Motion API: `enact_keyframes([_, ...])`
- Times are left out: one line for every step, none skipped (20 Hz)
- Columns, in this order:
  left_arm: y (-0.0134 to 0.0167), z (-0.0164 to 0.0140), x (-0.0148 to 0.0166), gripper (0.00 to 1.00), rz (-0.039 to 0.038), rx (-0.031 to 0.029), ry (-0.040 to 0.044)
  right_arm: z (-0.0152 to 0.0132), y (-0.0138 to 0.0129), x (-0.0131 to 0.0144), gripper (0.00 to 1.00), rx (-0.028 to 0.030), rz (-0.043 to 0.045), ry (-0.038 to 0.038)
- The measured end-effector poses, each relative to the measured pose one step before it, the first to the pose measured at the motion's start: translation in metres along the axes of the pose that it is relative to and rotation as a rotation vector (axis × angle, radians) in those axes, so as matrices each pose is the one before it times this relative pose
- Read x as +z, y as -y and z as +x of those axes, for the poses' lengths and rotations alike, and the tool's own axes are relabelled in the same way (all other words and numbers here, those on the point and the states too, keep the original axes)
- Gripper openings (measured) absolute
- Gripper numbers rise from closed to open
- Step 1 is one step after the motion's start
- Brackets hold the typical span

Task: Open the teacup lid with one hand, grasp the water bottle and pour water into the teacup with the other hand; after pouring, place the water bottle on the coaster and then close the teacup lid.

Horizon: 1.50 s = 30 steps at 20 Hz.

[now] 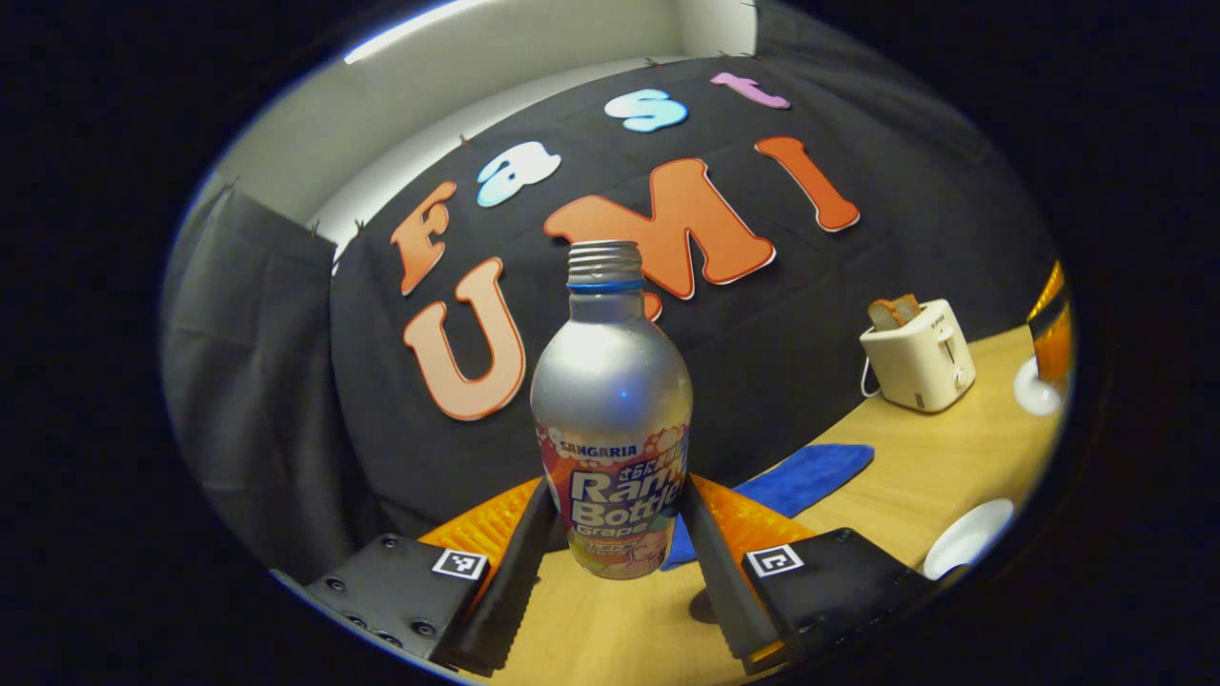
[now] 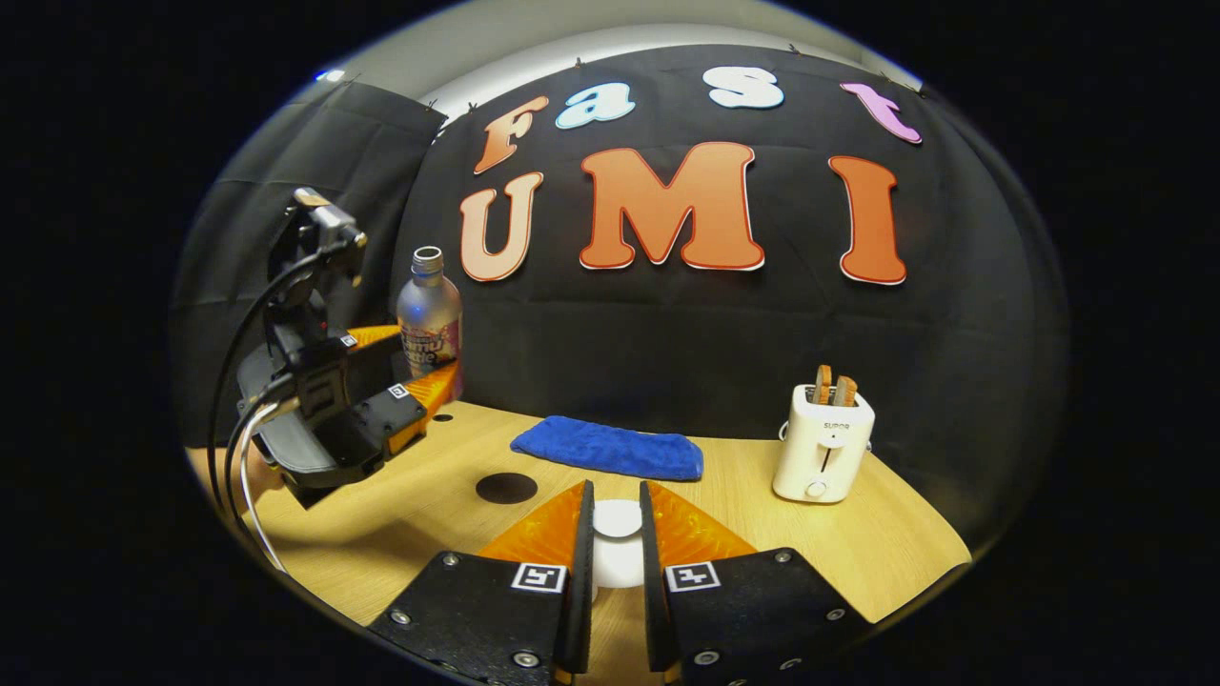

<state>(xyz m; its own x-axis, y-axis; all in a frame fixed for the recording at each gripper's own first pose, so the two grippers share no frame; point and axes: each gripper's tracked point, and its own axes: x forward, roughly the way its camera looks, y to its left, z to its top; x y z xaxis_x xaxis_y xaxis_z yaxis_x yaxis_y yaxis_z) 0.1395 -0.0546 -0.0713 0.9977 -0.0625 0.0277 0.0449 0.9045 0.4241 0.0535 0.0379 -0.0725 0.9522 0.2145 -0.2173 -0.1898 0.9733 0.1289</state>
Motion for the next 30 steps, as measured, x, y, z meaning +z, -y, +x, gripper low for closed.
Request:
enact_keyframes([0.00224,0.00695,-0.0089,0.83,-0.05903,-0.00975,-0.02565,0.0026,-0.00148,-0.00149,0.24,-0.00176,-0.00308,-0.0023])
enact_keyframes([-0.00051,0.00662,-0.01202,0.79,-0.05693,-0.00628,-0.02402,0.00321,-0.00094,-0.00084,0.24,-0.00133,-0.00192,-0.00352])
enact_keyframes([0.00209,0.00745,-0.01005,0.83,-0.05361,-0.01918,-0.02454,0.00406,-0.00199,-0.00441,0.24,0.00237,-0.00166,-0.01188])
enact_keyframes([0.00389,0.00963,-0.01108,0.84,-0.05584,-0.0169,-0.02867,0.00436,-0.00027,-0.00564,0.24,-0.00312,-0.0006,-0.01769])
enact_keyframes([-0.00231,0.00828,-0.01145,0.84,-0.04854,-0.00692,-0.03625,0.0009,-0.00233,-0.00383,0.24,0.00337,-0.00564,-0.00959])
enact_keyframes([-0.0036,0.00288,-0.01017,0.84,-0.03777,-0.00136,-0.03065,0.00267,-0.00005,-0.00162,0.24,-0.00233,-0.00827,-0.00532])
enact_keyframes([-0.00247,0.00507,-0.00784,0.8,-0.0292,-0.00272,-0.01838,0.00179,-0.00161,-0.00139,0.24,0.00348,-0.00693,-0.00174])
enact_keyframes([0.00007,0.00438,-0.00577,0.84,-0.01161,-0.00356,-0.00986,0.00162,-0.00136,-0.00081,0.24,0.00317,-0.0037,0.00095])
enact_keyframes([-0.00057,0.0019,-0.00158,0.83,-0.01499,0.00083,-0.00097,0.00228,-0.00057,-0.00142,0.24,0.00452,0.0001,-0.00211])
enact_keyframes([0.0057,0.00273,-0.0047,0.84,-0.03247,-0.02752,-0.00991,0.00309,-0.00128,-0.00043,0.24,0.00299,0.00279,-0.00262])
enact_keyframes([0.00243,0.00212,-0.00395,0.8,-0.037,-0.02236,-0.00915,0.00239,-0.00175,-0.00198,0.24,0.00359,0.00425,-0.00575])
enact_keyframes([0.00173,0.00565,-0.00705,0.84,-0.01723,-0.0202,-0.01977,0.00114,-0.00147,-0.00208,0.24,0.00615,0.00062,-0.00286])
enact_keyframes([-0.00011,0.00348,-0.00504,0.84,-0.00848,-0.00207,-0.00943,0.00049,-0.00162,-0.00228,0.24,0.00303,-0.00195,-0.00509])
enact_keyframes([0.00452,0.00257,-0.00657,0.84,-0.00705,-0.00856,-0.01221,0.00019,-0.00117,-0.00166,0.24,0.00321,0.00006,-0.00408])
enact_keyframes([-0.00055,0.00035,-0.00633,0.87,-0.00065,0.00265,-0.01696,0.00047,-0.0012,-0.00008,0.24,0.00502,0.00531,0.00059])
enact_keyframes([0.0002,0.00181,-0.00627,0.87,-0.00038,-0.00038,-0.01924,0.00014,-0.00263,-0.00059,0.24,0.01149,0.00311,0.00093])
enact_keyframes([-0.001,0.00047,-0.00466,0.87,0.00024,0.0054,-0.01567,0.00071,-0.00079,-0.00107,0.24,0.00243,0.00603,0.00006])
enact_keyframes([0.00159,0.00236,-0.00345,0.84,-0.00241,0.00229,-0.01393,0.00086,-0.00242,-0.00152,0.24,0.01023,0.00238,-0.00436])
enact_keyframes([0.00008,0.00087,-0.00376,0.84,0.00457,0.00378,-0.02138,0.00055,-0.00119,-0.00246,0.24,0.00065,-0.0005,-0.00375])
enact_keyframes([0.0009,0.00064,-0.00624,0.84,0.00217,-0.00699,-0.01406,0.0014,-0.00015,-0.00164,0.24,0.0001,-0.00196,-0.00534])
enact_keyframes([0.00143,0.00202,-0.00655,0.84,-0.00166,-0.00083,-0.01809,0.00105,0.00078,-0.00198,0.24,-0.00304,-0.00014,-0.0042])
enact_keyframes([0.00143,0.00352,-0.00723,0.84,0.00664,-0.0013,-0.01067,0.001,-0.00053,-0.00083,0.24,0.00166,0.00463,-0.00497])
enact_keyframes([-0.00263,0.00228,-0.00518,0.84,0.00718,0.00884,-0.0138,-0.00018,-0.00297,-0.00191,0.2,0.00682,0.0022,-0.00328])
enact_keyframes([0.00034,0.00103,-0.00211,0.84,-0.00384,-0.00514,-0.00534,0.0,-0.00069,-0.0008,0.24,-0.00162,-0.00039,-0.00232])
enact_keyframes([0.00063,0.00135,-0.00244,0.81,0.00101,-0.00244,-0.0093,-0.00097,-0.00117,-0.00217,0.24,0.00307,-0.00557,-0.00287])
enact_keyframes([0.00163,0.00324,-0.005,0.84,0.00119,0.00104,-0.01152,0.00027,-0.00007,-0.00002,0.24,-0.00292,-0.00504,-0.00141])
enact_keyframes([-0.00046,-0.00073,0.00214,0.82,0.00567,0.00059,0.0094,0.00023,-0.00026,-0.00082,0.24,0.00057,-0.00179,-0.00248])
enact_keyframes([-0.00022,0.00336,-0.00094,0.82,-0.0039,0.0037,-0.00064,0.0001,-0.00028,-0.00001,0.24,-0.00131,0.00361,-0.00129])
enact_keyframes([0.00155,-0.00113,-0.00137,0.82,0.00899,-0.00101,-0.01253,-0.00029,-0.00225,-0.00099,0.2,0.00551,0.00327,-0.00156])
enact_keyframes([0.0012,-0.00289,-0.00111,0.86,0.00238,-0.00097,-0.00008,-0.00044,-0.00063,-0.00045,0.24,-0.00004,0.00336,0.00088])
